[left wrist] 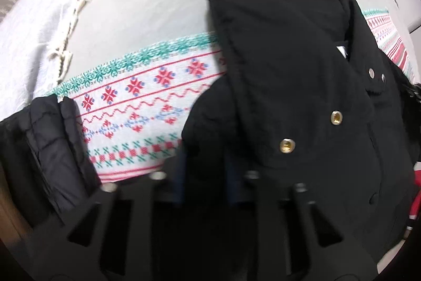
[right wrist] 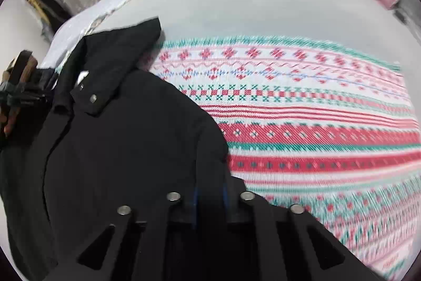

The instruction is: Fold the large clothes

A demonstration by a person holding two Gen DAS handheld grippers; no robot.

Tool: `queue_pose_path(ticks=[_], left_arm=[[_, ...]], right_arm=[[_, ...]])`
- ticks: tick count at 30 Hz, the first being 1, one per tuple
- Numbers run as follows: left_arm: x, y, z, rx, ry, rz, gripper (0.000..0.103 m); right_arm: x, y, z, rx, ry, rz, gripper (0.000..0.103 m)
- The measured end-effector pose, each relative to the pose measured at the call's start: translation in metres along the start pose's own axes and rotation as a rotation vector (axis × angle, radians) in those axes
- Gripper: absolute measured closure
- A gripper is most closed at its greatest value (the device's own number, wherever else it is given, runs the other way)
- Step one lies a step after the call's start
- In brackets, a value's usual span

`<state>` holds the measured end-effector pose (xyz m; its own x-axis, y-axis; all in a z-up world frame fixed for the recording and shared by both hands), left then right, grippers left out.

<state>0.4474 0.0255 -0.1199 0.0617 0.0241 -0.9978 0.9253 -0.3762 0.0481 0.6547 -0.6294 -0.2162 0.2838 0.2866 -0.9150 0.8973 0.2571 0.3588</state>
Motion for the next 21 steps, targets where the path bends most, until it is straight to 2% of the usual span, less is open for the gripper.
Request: queue_pose_path(ticks=[2, 4, 5, 7, 8, 9, 11, 13, 15, 17, 19, 21], left_arm=[[-0.006, -0.01, 0.018, -0.005, 0.088, 0.047, 0.09], [-0.016, -0.016, 0.03, -0.015, 0.11, 0.094, 0.091], [-0.022, -0.018, 0.035, -0.021, 0.1, 0.116, 0.092], [-0.046, -0.02, 0.045, -0.035, 0.049, 0.214, 0.092], [-0.065, -0.019, 0.054, -0.031, 0.014, 0.287, 0.092], [-0.079, -0.016, 0.058, -0.031, -0.003, 0.321, 0.092], [-0.09, -0.009, 0.065, -0.058, -0.045, 0.372, 0.092], [-0.079, 0.001, 0.068, -0.081, -0.031, 0.369, 0.09], [-0.061, 0.003, 0.071, -0.114, 0.026, 0.331, 0.082], [-0.049, -0.001, 0.074, -0.149, 0.088, 0.27, 0.078], [-0.058, -0.017, 0.081, -0.128, 0.111, 0.257, 0.068], [-0.076, -0.035, 0.087, -0.091, 0.137, 0.27, 0.042]], right_arm=[[-0.015, -0.011, -0.013, -0.01, -0.081, 0.06, 0.095], [-0.031, -0.017, -0.02, -0.007, -0.143, 0.113, 0.096], [-0.039, -0.014, -0.02, 0.0, -0.17, 0.139, 0.096], [-0.064, -0.01, -0.016, 0.02, -0.238, 0.203, 0.096], [-0.073, -0.008, -0.013, 0.028, -0.268, 0.225, 0.097], [-0.082, -0.004, -0.006, 0.043, -0.288, 0.236, 0.097], [-0.093, 0.009, 0.01, 0.103, -0.309, 0.244, 0.096], [-0.088, 0.025, 0.024, 0.118, -0.374, 0.241, 0.096], [-0.065, 0.033, 0.039, 0.147, -0.388, 0.177, 0.093], [-0.047, 0.03, 0.048, 0.179, -0.362, 0.116, 0.088], [-0.048, 0.015, 0.049, 0.19, -0.352, 0.111, 0.081], [-0.056, 0.007, 0.041, 0.167, -0.35, 0.14, 0.065]])
Point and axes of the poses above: each gripper's, at about its wrist camera, not at the fingertips, and x roughly the way its jaws point, z to its right, y to its top, the point moved 3 cm from there along x, roughly the way its jaws point, and after that the axes turned 8 degrees about -z, right-handed, at the moved point
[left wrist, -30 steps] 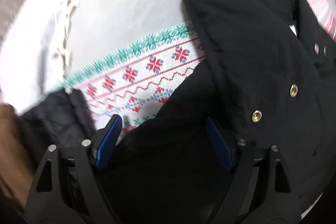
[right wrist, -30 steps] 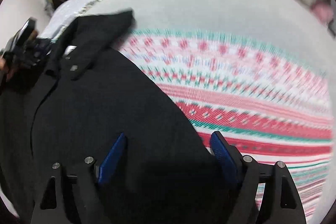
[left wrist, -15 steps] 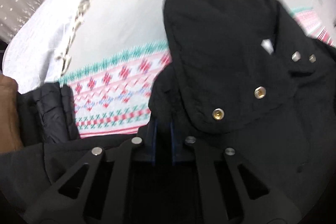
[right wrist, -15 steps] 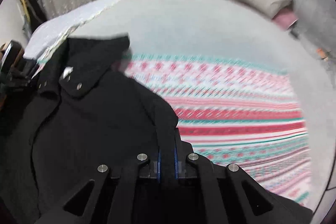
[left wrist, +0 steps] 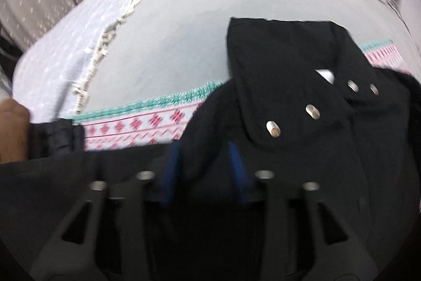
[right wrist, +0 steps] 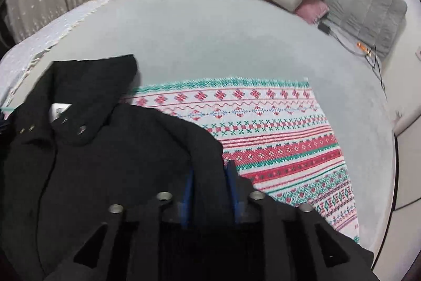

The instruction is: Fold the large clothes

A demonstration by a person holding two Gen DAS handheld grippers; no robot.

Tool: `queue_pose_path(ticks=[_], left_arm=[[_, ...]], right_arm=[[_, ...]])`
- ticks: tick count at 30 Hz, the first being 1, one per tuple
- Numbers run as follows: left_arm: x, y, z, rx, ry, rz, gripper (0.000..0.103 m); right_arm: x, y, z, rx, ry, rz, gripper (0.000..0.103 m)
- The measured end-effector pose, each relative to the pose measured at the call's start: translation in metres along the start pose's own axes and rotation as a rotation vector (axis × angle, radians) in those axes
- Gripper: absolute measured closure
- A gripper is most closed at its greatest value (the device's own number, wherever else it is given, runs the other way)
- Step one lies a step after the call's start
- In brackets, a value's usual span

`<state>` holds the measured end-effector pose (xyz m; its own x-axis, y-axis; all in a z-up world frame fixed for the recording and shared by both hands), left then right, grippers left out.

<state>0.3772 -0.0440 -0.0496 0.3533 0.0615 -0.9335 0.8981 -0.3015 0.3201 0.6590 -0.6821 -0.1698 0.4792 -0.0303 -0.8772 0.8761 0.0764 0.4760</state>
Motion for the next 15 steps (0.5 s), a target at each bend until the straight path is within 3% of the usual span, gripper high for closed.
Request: queue_pose_path(ticks=[1, 2, 5, 8, 15], left_arm=[[-0.011, -0.006, -0.002, 0.011, 0.014, 0.014, 0.037], [-0.024, -0.011, -0.005, 0.023, 0.032, 0.033, 0.032], [-0.067, -0.036, -0.009, 0.087, 0.069, 0.048, 0.03], [-0.081, -0.053, -0.02, 0.123, 0.116, 0.043, 0.022], [-0.052, -0.113, -0.024, 0.279, 0.328, -0.073, 0.021]], right_arm=[[-0.012, -0.005, 0.0, -0.002, 0.013, 0.017, 0.049], [-0.019, -0.008, -0.002, 0.0, 0.022, 0.029, 0.042], [-0.055, -0.024, -0.008, -0.013, 0.09, 0.058, 0.041], [-0.089, -0.047, -0.015, -0.021, 0.166, 0.074, 0.038], [-0.129, -0.11, -0.036, -0.04, 0.313, 0.06, 0.034]])
Point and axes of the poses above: each gripper's, at about its wrist camera, not at the fingertips, and x roughly the way its jaws point, z to its right, y to its top, the point moved 3 cm from there along x, roughly the way its jaws point, and after that the axes turned 8 degrees about -z, right-handed, at the moved point
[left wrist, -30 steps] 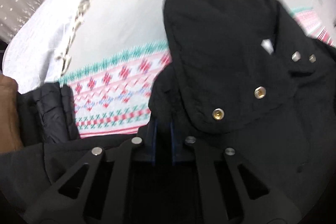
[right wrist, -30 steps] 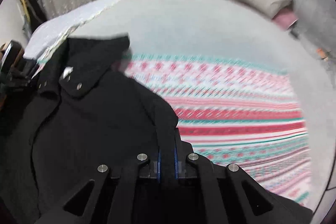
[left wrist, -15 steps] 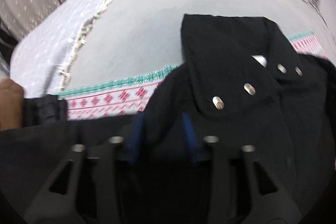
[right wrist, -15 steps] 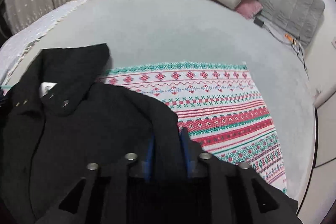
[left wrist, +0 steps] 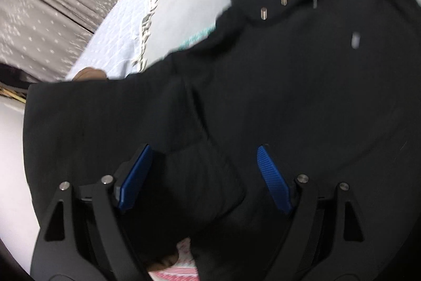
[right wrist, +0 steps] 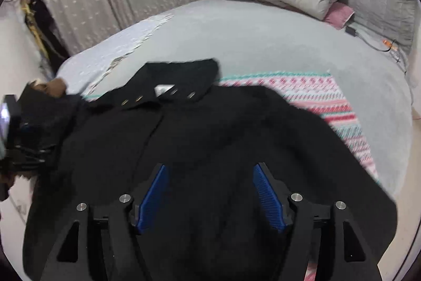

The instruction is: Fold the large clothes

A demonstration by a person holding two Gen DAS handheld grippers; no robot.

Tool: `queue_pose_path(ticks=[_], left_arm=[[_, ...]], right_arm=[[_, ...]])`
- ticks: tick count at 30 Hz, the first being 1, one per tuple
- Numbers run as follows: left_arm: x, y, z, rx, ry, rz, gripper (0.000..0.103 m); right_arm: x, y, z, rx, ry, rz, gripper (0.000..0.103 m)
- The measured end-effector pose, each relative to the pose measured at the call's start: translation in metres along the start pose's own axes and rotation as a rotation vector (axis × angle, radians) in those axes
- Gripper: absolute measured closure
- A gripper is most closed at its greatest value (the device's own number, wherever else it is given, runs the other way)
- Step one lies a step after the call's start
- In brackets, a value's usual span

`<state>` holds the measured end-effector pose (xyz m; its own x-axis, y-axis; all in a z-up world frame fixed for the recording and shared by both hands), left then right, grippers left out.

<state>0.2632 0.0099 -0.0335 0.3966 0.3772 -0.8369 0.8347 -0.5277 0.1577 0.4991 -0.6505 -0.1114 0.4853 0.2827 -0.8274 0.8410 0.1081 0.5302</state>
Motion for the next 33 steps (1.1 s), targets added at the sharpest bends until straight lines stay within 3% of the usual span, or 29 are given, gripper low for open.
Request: queue_pose_path(ticks=[7, 8, 9, 10, 11, 12, 13, 17, 20, 25, 27, 29, 30, 33], left_arm=[[0.027, -0.021, 0.028, 0.206, 0.307, -0.02, 0.022], [0.029, -0.023, 0.028, 0.217, 0.328, -0.026, 0.03], [0.027, -0.022, 0.024, 0.206, 0.344, -0.032, 0.05], [0.02, -0.019, 0.015, 0.163, 0.318, -0.026, 0.059], [0.014, -0.018, 0.008, 0.123, 0.263, -0.018, 0.086], [0.002, -0.016, -0.005, 0.034, 0.16, -0.003, 0.094], [-0.015, -0.015, -0.023, -0.061, 0.073, 0.04, 0.095], [-0.087, -0.029, -0.102, -0.361, -0.159, 0.258, 0.097], [-0.121, -0.053, -0.165, -0.533, -0.226, 0.361, 0.097], [-0.123, -0.117, -0.28, -0.852, -0.184, 0.417, 0.097], [-0.101, -0.159, -0.33, -1.021, -0.152, 0.386, 0.097], [-0.073, -0.195, -0.357, -1.147, -0.166, 0.332, 0.098], [-0.053, -0.218, -0.371, -1.22, -0.113, 0.286, 0.1], [-0.009, -0.255, -0.396, -1.311, 0.093, 0.133, 0.099]], right_arm=[[-0.001, -0.041, -0.012, -0.012, 0.035, -0.04, 0.034], [0.0, -0.045, -0.01, -0.007, 0.034, -0.047, 0.034], [-0.001, -0.047, -0.009, -0.002, 0.032, -0.05, 0.034], [-0.002, -0.049, -0.007, 0.001, 0.028, -0.051, 0.034], [-0.003, -0.052, -0.005, 0.005, 0.02, -0.051, 0.034], [-0.004, -0.053, -0.003, 0.009, 0.013, -0.05, 0.034], [-0.006, -0.055, 0.0, 0.015, 0.006, -0.048, 0.034], [-0.016, -0.058, 0.007, 0.044, 0.002, -0.039, 0.034], [-0.022, -0.058, 0.008, 0.049, -0.004, -0.031, 0.034], [-0.026, -0.058, 0.007, 0.057, -0.001, -0.024, 0.034], [-0.025, -0.058, 0.007, 0.058, -0.003, -0.024, 0.034], [-0.025, -0.058, 0.007, 0.06, -0.009, -0.025, 0.034], [-0.024, -0.058, 0.008, 0.063, -0.01, -0.025, 0.034], [-0.024, -0.058, 0.011, 0.075, -0.015, -0.025, 0.034]])
Point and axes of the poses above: each gripper's, at about its wrist camera, not at the fingertips, and x roughly the way its jaws point, z to its right, y to its top, the point moved 3 cm from there along x, roughly the way its jaws point, and after that the axes turned 8 degrees about -z, right-handed, at the moved point
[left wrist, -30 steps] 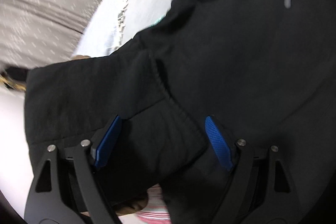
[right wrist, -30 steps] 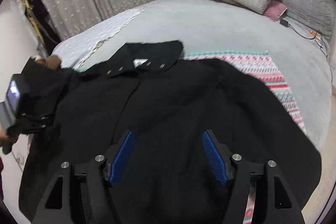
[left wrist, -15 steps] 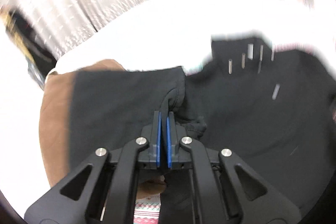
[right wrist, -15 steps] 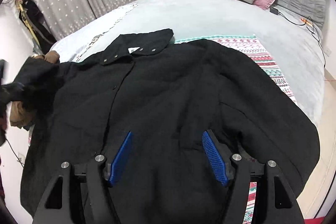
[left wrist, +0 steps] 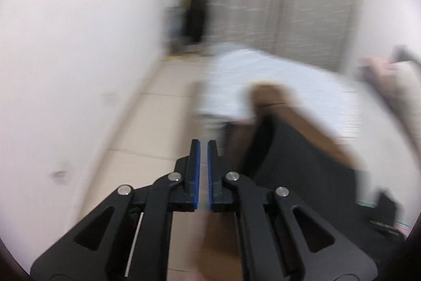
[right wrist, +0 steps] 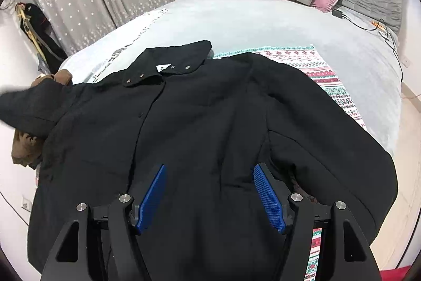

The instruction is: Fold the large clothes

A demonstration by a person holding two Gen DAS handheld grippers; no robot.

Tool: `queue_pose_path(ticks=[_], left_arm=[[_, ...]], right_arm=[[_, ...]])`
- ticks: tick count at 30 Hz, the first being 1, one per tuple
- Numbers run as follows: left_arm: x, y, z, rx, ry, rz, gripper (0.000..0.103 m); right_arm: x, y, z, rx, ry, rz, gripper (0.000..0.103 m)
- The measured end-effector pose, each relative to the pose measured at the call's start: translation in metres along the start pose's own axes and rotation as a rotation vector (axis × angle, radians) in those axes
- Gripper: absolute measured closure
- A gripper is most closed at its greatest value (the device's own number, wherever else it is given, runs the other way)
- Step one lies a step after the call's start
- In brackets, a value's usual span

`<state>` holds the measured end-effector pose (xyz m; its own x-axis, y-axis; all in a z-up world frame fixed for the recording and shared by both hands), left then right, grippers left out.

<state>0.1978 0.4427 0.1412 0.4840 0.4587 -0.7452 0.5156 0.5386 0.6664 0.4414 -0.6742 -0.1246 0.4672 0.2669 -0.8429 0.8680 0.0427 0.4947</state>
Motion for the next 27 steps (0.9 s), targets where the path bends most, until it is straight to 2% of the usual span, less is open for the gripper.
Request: queue_pose_path(ticks=[1, 2, 4, 6, 8, 10, 12, 15, 18, 20, 22, 25, 27], left_arm=[[0.012, -0.002, -0.011, -0.025, 0.024, -0.031, 0.098], [0.021, -0.005, -0.018, -0.05, 0.008, -0.062, 0.097], [0.024, -0.013, -0.025, -0.058, -0.055, -0.086, 0.084], [0.015, -0.024, -0.01, 0.006, -0.086, -0.078, 0.055], [0.008, -0.034, 0.019, 0.081, -0.131, -0.06, 0.041], [-0.02, -0.047, 0.044, 0.16, -0.191, -0.039, 0.033], [-0.041, -0.064, 0.067, 0.234, -0.252, -0.032, 0.021], [-0.073, -0.094, 0.105, 0.341, -0.362, -0.05, 0.011], [-0.089, -0.133, 0.141, 0.452, -0.531, -0.16, 0.005], [-0.093, -0.155, 0.156, 0.498, -0.589, -0.217, 0.005], [-0.097, -0.186, 0.177, 0.57, -0.621, -0.259, 0.005], [-0.104, -0.221, 0.199, 0.657, -0.636, -0.279, 0.005], [-0.113, -0.245, 0.218, 0.719, -0.65, -0.286, 0.005]], right_arm=[[-0.001, 0.0, 0.002, 0.004, -0.003, 0.003, 0.034], [-0.002, -0.001, 0.004, 0.008, -0.005, 0.006, 0.034], [-0.005, -0.002, 0.011, 0.019, -0.007, 0.015, 0.034], [-0.007, -0.003, 0.022, 0.043, -0.008, 0.023, 0.033], [-0.01, -0.004, 0.036, 0.086, -0.011, 0.025, 0.031], [-0.014, -0.007, 0.054, 0.151, -0.009, 0.028, 0.03], [-0.021, -0.012, 0.071, 0.2, -0.013, 0.031, 0.03], [-0.037, -0.022, 0.101, 0.256, -0.042, 0.036, 0.027], [-0.051, -0.033, 0.134, 0.303, -0.097, 0.037, 0.02], [-0.059, -0.04, 0.16, 0.33, -0.133, 0.033, 0.019], [-0.062, -0.046, 0.186, 0.366, -0.176, 0.029, 0.019], [-0.057, -0.056, 0.241, 0.455, -0.238, 0.011, 0.019], [-0.047, -0.063, 0.272, 0.525, -0.24, 0.0, 0.019]])
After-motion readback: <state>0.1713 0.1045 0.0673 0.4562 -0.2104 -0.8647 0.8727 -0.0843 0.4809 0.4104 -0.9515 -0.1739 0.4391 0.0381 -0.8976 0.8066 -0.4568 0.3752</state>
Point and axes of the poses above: each gripper's, at about its wrist camera, not at the fingertips, and x roughly the way its jaws point, z to its right, y to its top, the point moved 3 cm from there along x, roughly the way its jaws point, and after that the axes turned 8 degrees about -z, right-handed, at the moved point
